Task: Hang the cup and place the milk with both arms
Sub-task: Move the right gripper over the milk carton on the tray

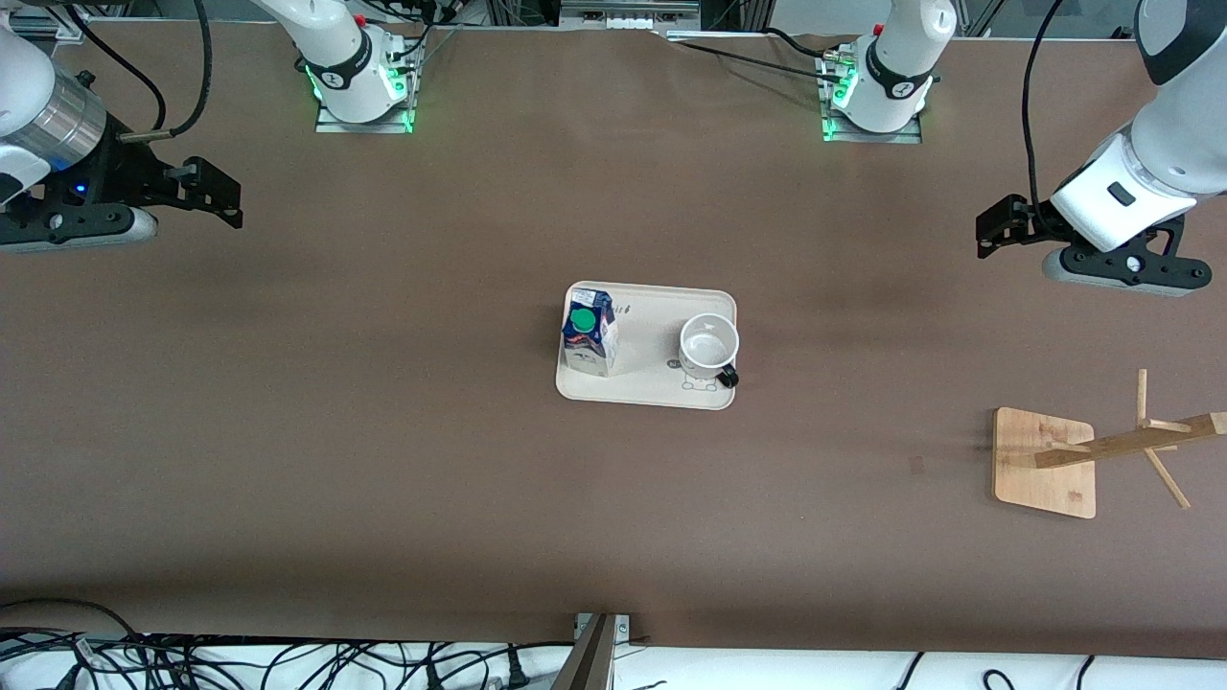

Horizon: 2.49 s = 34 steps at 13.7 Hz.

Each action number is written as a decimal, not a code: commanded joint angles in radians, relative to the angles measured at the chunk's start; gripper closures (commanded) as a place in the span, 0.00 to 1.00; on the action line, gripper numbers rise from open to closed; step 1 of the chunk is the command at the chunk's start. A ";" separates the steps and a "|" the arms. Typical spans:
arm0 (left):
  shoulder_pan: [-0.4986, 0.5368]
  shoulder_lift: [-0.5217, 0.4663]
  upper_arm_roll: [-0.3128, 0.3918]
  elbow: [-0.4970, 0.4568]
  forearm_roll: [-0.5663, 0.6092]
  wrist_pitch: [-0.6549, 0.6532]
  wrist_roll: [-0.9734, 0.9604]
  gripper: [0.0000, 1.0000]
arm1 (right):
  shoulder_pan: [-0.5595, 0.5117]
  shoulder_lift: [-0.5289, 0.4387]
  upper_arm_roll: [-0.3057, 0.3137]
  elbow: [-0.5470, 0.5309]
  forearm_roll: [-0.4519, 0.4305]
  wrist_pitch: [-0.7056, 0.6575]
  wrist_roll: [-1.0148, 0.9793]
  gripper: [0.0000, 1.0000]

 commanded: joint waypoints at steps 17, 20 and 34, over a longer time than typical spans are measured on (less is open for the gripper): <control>0.016 0.091 -0.001 0.187 -0.004 -0.136 0.020 0.00 | 0.039 0.078 -0.026 0.023 0.078 -0.096 -0.031 0.00; 0.022 0.163 -0.004 0.281 -0.003 -0.175 0.018 0.00 | 0.090 0.151 -0.013 0.034 0.142 -0.039 0.042 0.00; 0.029 0.168 -0.001 0.279 -0.019 -0.179 -0.042 0.00 | 0.529 0.555 -0.001 0.301 0.141 0.311 0.805 0.00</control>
